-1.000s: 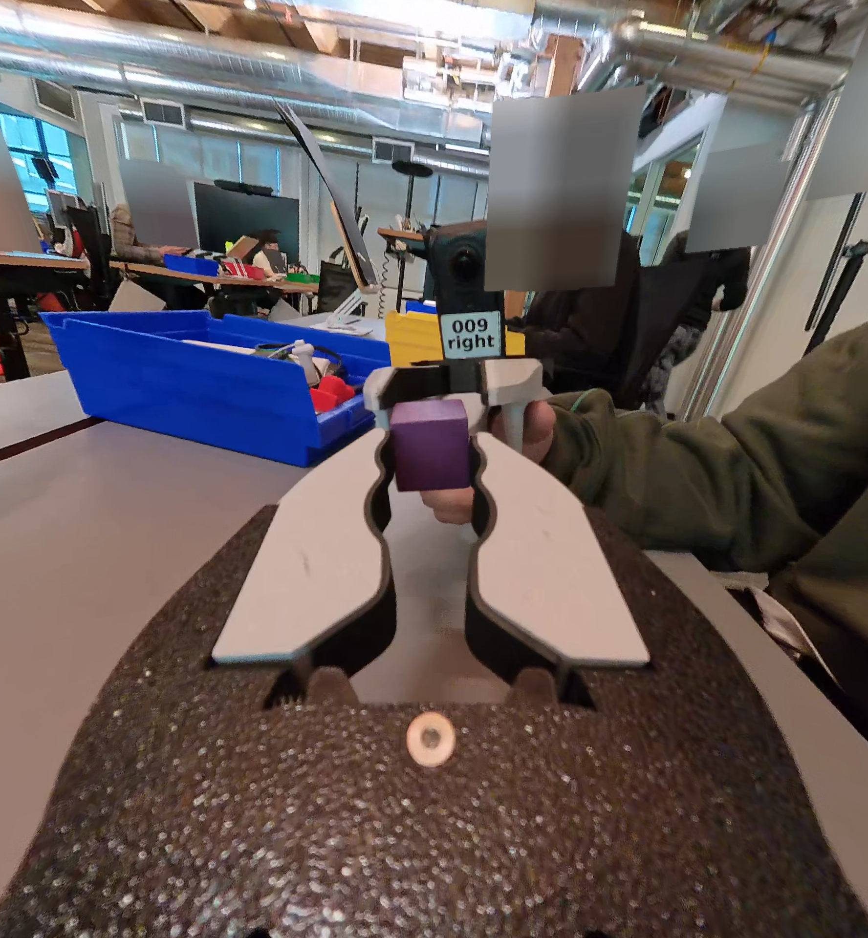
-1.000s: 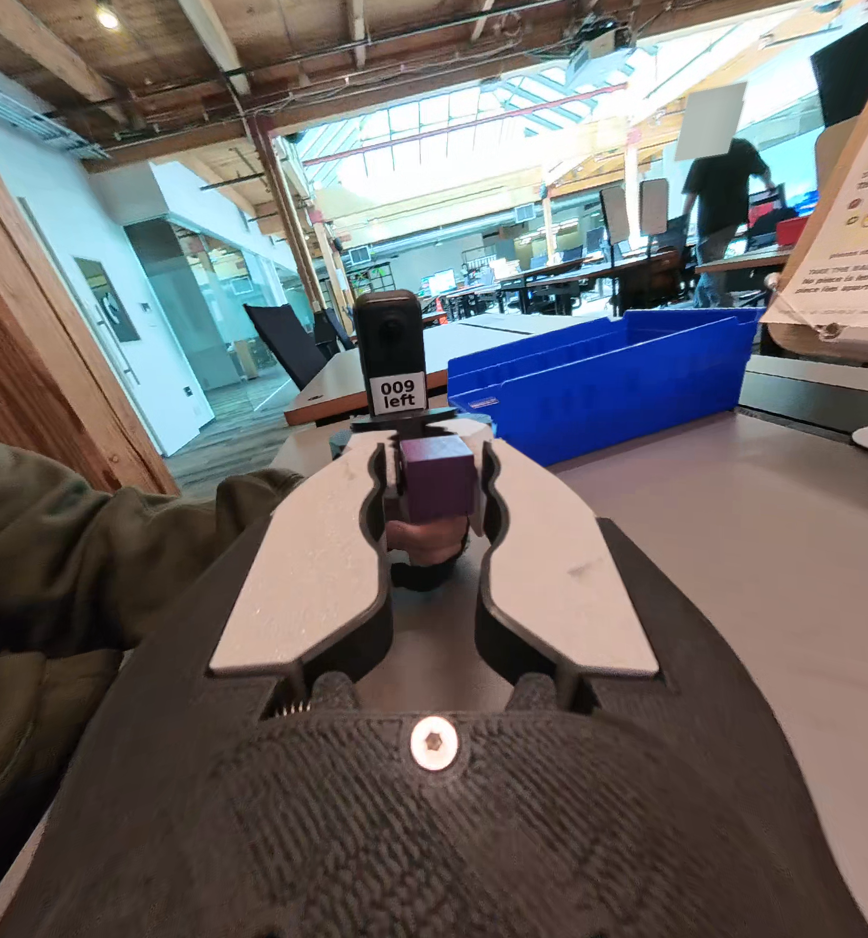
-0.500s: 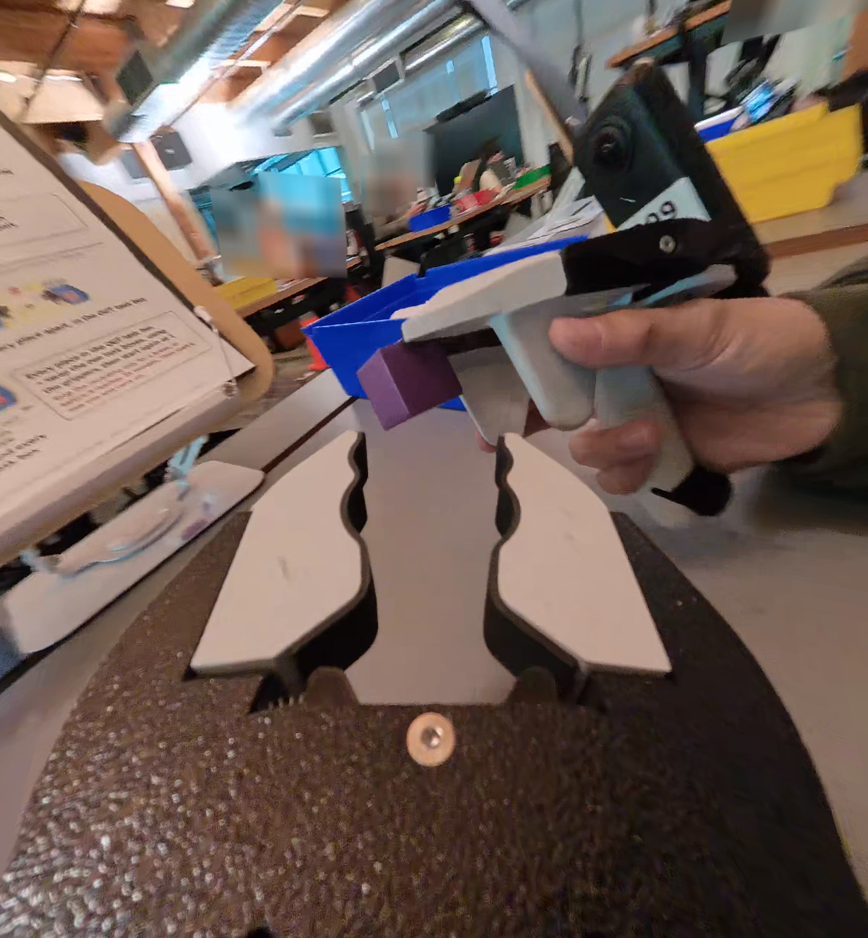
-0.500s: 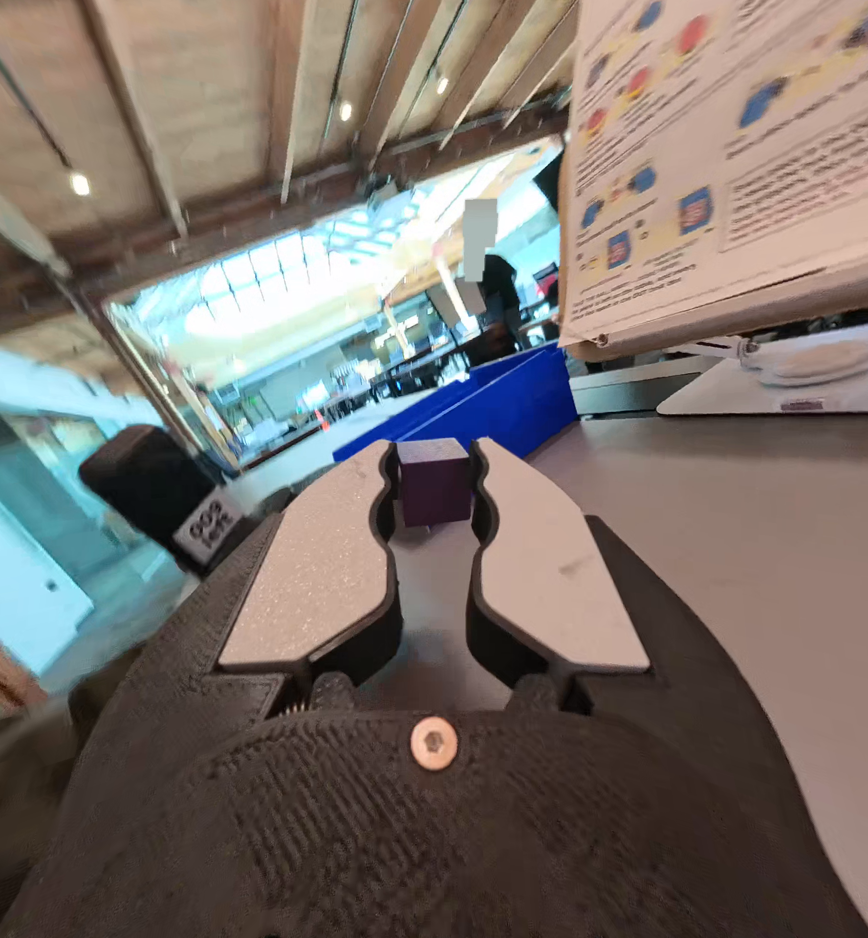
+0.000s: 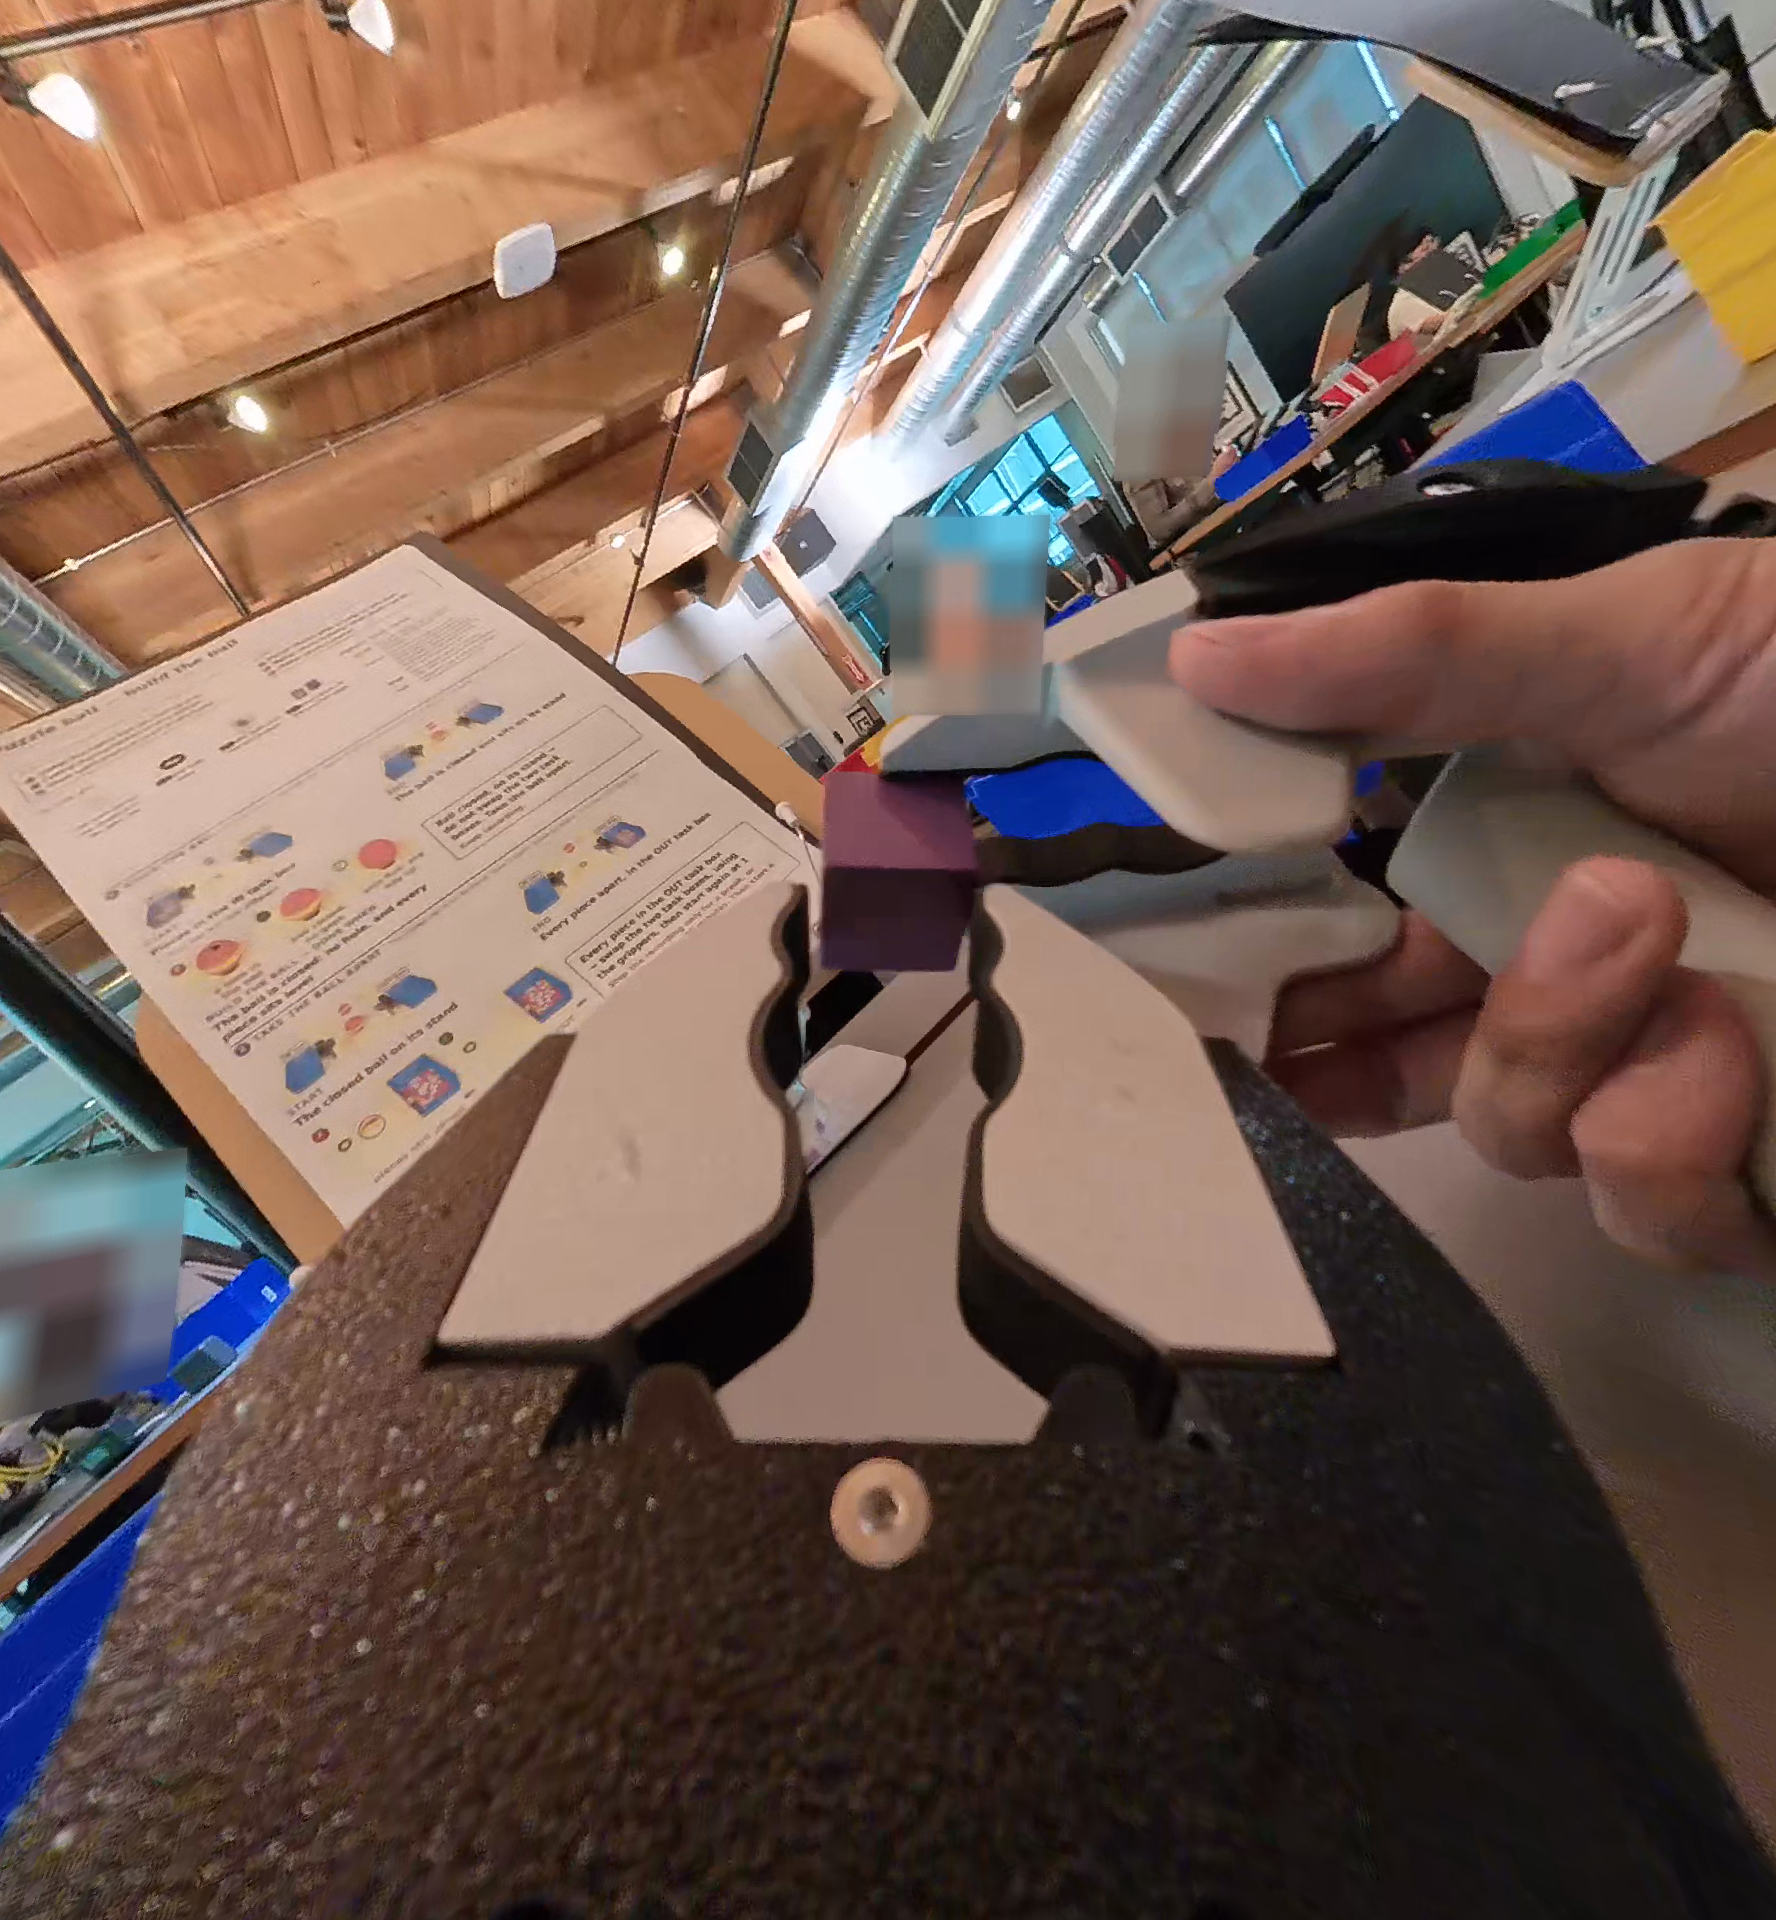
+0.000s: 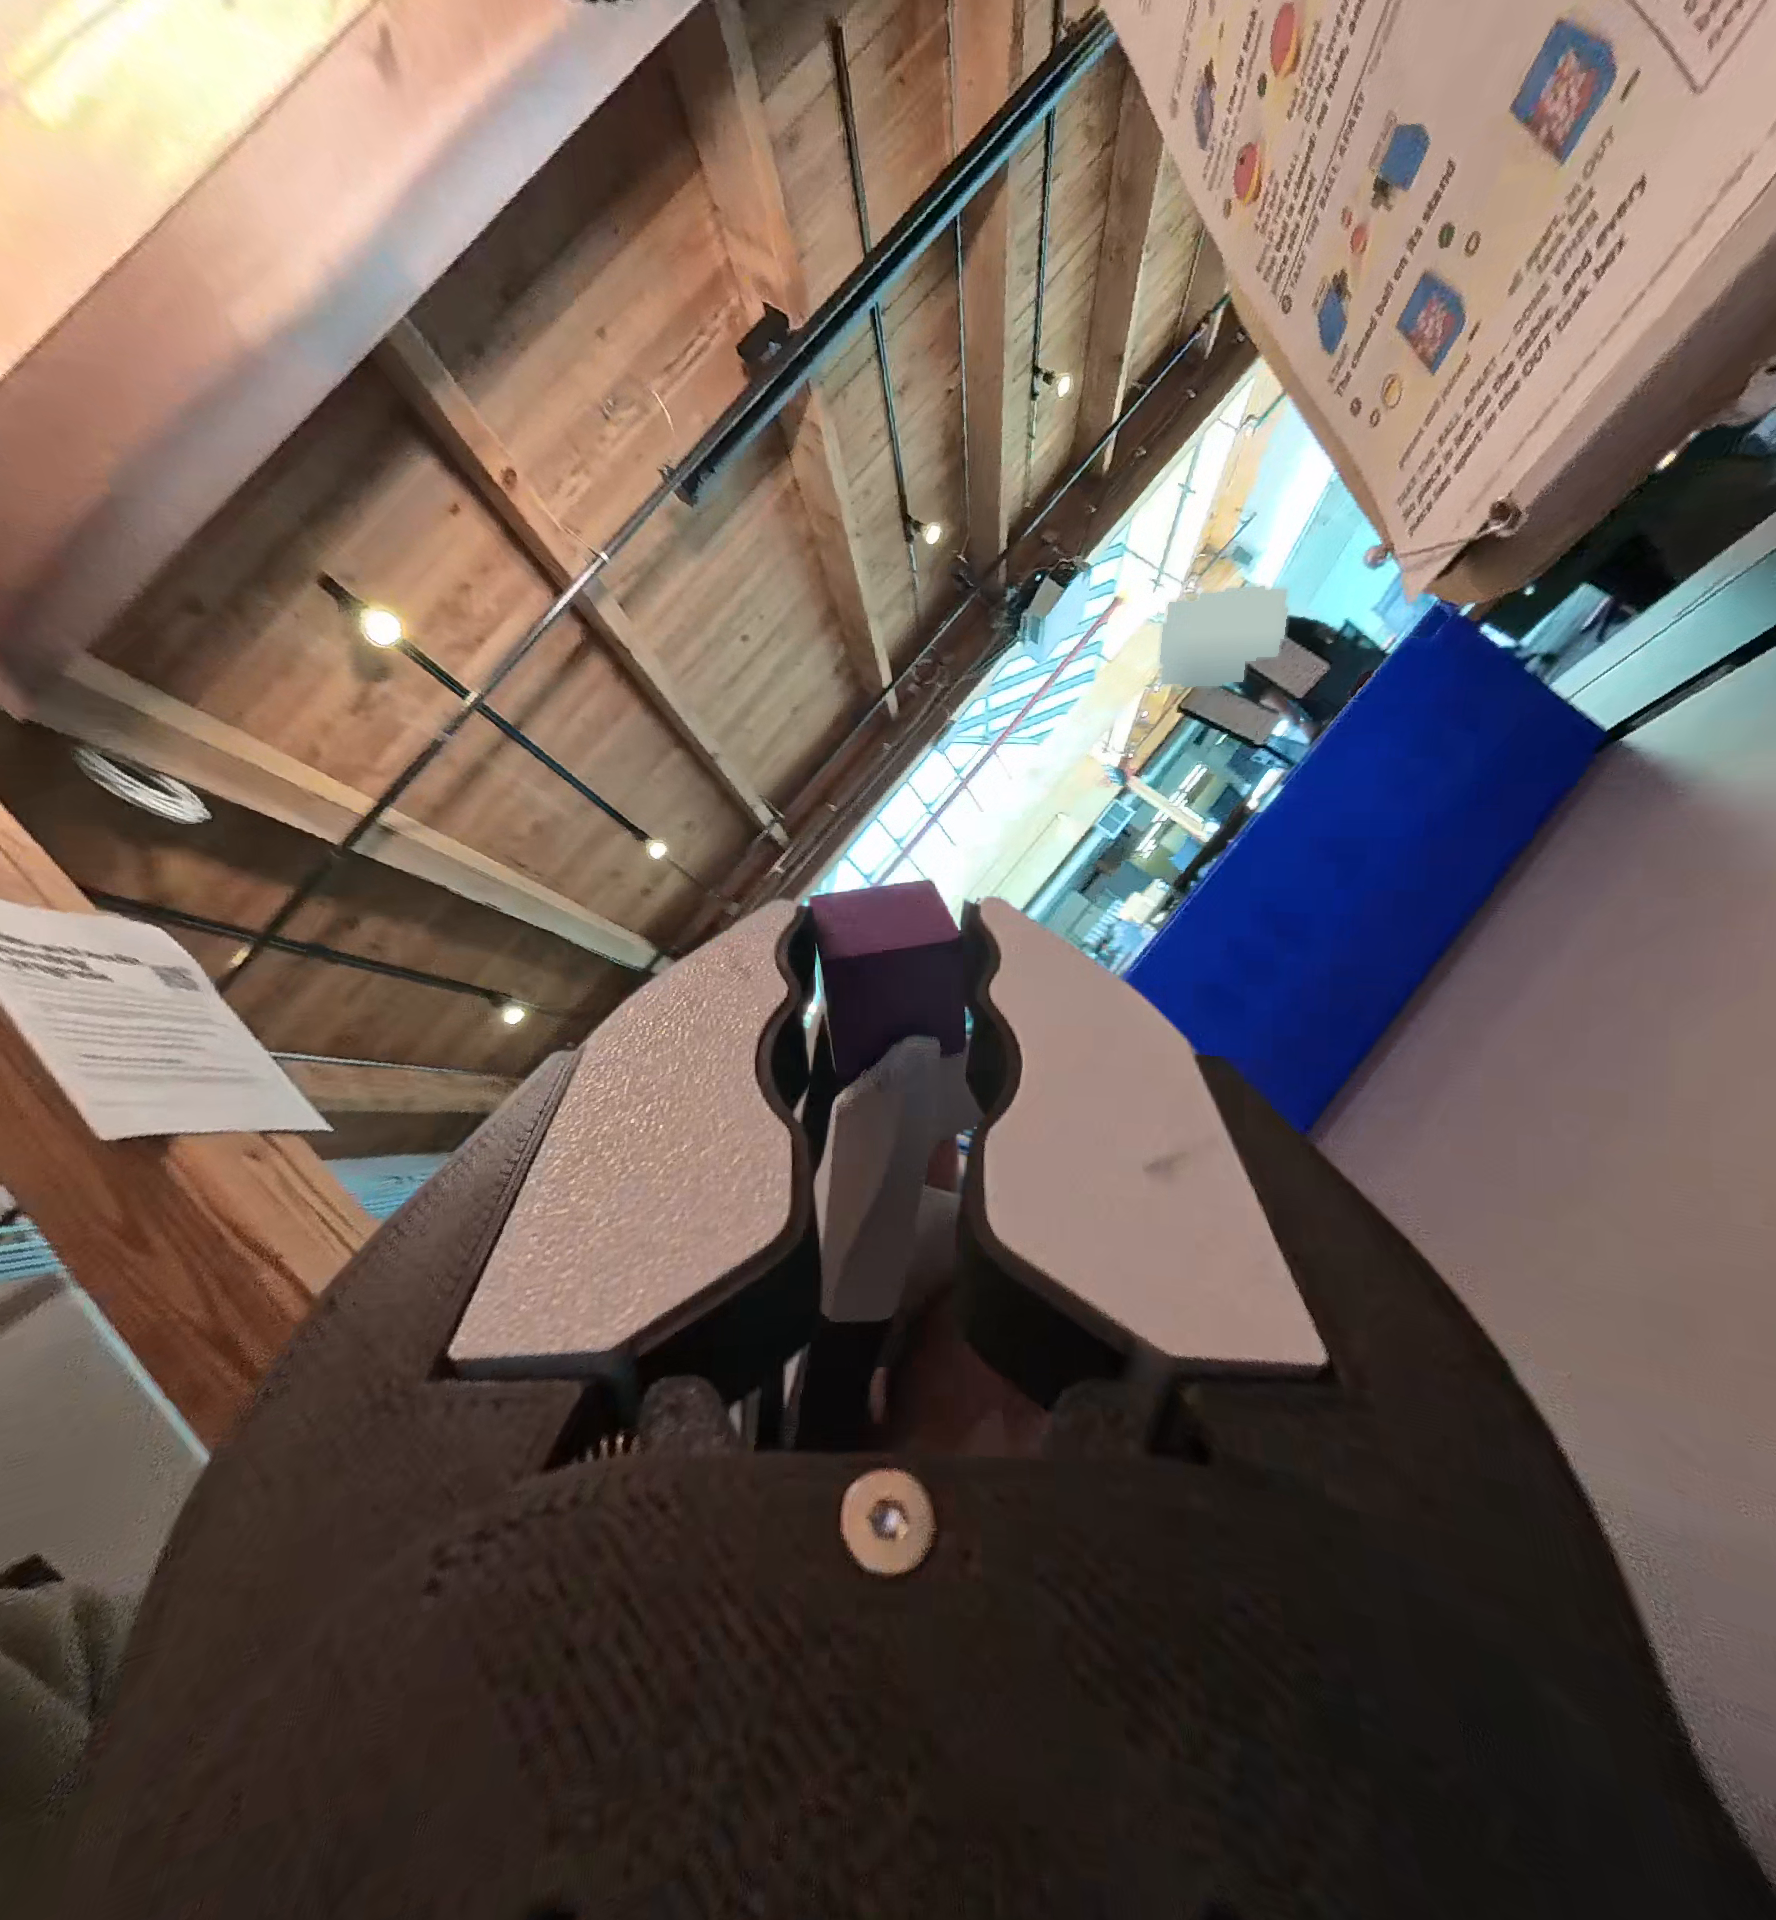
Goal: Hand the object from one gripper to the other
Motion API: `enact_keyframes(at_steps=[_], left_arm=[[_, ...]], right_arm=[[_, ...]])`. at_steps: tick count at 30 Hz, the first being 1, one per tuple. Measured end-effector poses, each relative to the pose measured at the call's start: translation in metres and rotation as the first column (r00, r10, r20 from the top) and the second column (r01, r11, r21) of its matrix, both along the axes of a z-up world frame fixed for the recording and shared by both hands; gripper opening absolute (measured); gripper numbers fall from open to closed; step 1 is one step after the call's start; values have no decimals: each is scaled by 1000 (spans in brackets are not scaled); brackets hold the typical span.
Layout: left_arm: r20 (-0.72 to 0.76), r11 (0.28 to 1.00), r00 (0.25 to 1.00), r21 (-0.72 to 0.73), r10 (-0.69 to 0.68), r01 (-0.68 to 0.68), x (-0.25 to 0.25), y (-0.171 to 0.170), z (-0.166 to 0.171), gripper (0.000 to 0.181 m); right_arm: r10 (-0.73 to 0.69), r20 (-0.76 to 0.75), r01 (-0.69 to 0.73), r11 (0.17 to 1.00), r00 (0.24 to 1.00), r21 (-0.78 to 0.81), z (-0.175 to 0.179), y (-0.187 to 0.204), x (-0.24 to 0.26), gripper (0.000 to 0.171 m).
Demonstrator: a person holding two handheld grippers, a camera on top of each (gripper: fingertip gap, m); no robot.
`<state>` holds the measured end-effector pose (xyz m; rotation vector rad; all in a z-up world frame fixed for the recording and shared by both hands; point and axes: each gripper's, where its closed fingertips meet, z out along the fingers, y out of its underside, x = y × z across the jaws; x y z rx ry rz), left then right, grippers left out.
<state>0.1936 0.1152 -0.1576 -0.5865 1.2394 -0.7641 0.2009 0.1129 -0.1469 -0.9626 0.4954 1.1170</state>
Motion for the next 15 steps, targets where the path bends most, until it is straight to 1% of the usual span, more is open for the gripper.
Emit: enact_keyframes(at_steps=[2,5,6,8,10,11,12,14,15], left_arm=[[-5,1000,1000,6,1,-1,0,-1,0,26],[-40,998,998,-39,-50,48,0,-1,-1,26],[-46,994,995,-72,-84,81,-1,-1,0,26],[-58,966,980,-190,-192,178,-3,-2,1,26],[-66,888,934,-340,-352,310,-6,-6,0,26],[-73,830,894,-411,-442,376,-8,-10,-1,26],[-82,764,842,-475,-532,436,-12,-15,-3,26],[-81,649,754,-573,-652,500,-18,-20,-6,26],[-83,589,695,-608,-714,533,-23,-25,-8,26]], right_arm=[[14,-24,-14,1000,1000,7,0,0,1,26],[28,6,-28,1000,1000,3,0,0,0,26],[43,38,-43,999,998,1,1,-1,-2,26],[66,128,-67,998,989,-3,3,-2,-3,27],[55,191,-54,998,980,-13,6,-4,3,45],[49,221,-48,999,974,-11,7,-6,6,50],[50,262,-51,999,964,-2,9,-9,7,49],[59,359,-60,998,931,-9,9,-13,5,49],[72,420,-78,997,905,-5,9,-16,1,48]])
